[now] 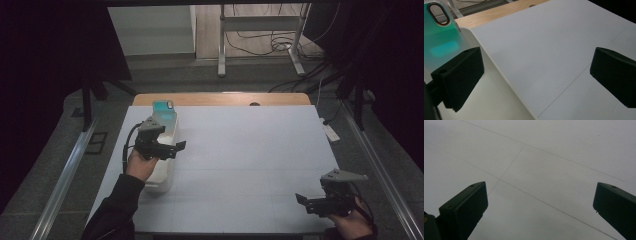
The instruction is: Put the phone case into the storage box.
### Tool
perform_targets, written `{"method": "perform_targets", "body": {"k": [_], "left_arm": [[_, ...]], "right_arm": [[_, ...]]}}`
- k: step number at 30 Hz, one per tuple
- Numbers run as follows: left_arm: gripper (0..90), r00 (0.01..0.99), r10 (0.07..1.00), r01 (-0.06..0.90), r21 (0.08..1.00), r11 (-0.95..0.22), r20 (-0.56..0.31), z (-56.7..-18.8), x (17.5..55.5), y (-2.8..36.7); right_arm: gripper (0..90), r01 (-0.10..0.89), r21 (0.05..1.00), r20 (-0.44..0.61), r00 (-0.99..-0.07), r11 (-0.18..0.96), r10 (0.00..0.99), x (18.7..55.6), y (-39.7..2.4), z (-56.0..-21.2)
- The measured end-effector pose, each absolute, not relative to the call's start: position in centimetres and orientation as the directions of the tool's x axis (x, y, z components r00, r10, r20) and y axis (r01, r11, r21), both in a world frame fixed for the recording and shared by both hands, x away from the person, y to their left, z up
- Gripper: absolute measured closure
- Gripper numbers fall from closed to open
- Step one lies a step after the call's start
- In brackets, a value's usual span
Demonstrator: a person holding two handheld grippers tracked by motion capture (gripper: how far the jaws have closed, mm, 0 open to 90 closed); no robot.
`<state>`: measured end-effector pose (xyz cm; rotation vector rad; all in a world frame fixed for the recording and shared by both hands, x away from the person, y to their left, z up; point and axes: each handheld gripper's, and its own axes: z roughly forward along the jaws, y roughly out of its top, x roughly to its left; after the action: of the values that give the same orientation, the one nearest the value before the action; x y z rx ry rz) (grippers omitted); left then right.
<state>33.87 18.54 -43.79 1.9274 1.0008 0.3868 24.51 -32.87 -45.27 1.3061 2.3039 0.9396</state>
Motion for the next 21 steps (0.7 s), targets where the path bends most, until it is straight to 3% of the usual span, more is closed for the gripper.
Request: {"method": "perform_targets", "body": {"k": [21], "left_arm": [[0.0, 0.631, 0.767, 0.48, 0.836, -0.266, -0.119, -43.8, 31.0, 18.4]], "right_arm": [[0.0, 0.626, 0.686, 0.026, -0.532, 0.372, 0.847, 24.4, -32.8, -45.3]]}}
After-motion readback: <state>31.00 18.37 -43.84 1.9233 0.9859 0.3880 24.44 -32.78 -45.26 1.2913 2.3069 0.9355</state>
